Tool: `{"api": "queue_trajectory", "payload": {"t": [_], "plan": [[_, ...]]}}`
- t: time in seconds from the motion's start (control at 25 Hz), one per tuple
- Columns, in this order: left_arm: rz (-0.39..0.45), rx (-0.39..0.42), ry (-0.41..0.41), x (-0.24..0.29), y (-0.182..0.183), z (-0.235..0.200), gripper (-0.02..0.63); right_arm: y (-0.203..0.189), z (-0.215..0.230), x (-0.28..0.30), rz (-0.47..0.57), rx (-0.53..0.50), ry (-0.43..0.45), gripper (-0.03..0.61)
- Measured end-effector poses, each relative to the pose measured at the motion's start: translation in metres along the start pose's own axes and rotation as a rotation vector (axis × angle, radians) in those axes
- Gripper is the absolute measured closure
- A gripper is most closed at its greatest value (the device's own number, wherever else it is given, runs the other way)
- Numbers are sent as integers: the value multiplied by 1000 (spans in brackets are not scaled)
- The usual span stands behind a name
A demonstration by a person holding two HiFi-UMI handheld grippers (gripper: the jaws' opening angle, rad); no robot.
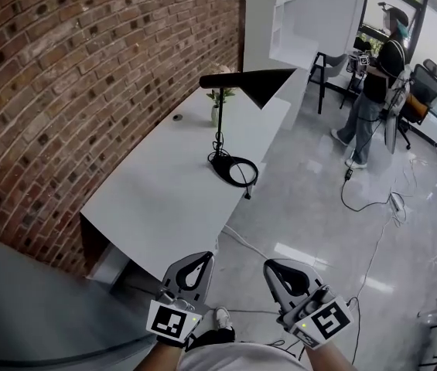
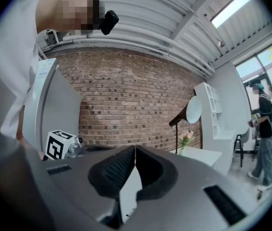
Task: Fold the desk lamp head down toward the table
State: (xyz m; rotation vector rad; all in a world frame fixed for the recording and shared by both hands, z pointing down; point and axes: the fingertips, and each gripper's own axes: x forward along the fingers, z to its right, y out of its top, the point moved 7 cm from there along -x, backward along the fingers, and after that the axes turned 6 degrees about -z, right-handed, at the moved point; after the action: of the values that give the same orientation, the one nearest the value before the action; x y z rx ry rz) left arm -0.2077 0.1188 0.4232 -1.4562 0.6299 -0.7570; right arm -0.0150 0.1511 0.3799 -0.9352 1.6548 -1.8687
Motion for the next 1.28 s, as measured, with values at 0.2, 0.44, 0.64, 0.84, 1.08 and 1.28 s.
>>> {"api": "queue_trajectory", "payload": {"t": [0.2, 0.44, 0.64, 0.84, 1.08, 1.28], "plan": [[15, -10, -14, 11, -1, -25, 606, 10, 2, 28, 2, -9, 2, 560], [21, -17, -38, 24, -1, -36, 606, 19, 7, 37, 3, -19, -24, 560], [29, -27, -65, 40, 1, -29, 606, 20, 25, 35, 1, -16, -50, 560], [16, -34, -45, 63, -5, -31, 606, 25, 51, 48, 18, -23, -21, 560], [7, -10, -12, 116, 1, -31, 606, 31, 111, 69, 42, -35, 35, 560], [2, 13, 27, 160, 12, -37, 605, 41, 160, 89, 49, -66, 77, 560]]}}
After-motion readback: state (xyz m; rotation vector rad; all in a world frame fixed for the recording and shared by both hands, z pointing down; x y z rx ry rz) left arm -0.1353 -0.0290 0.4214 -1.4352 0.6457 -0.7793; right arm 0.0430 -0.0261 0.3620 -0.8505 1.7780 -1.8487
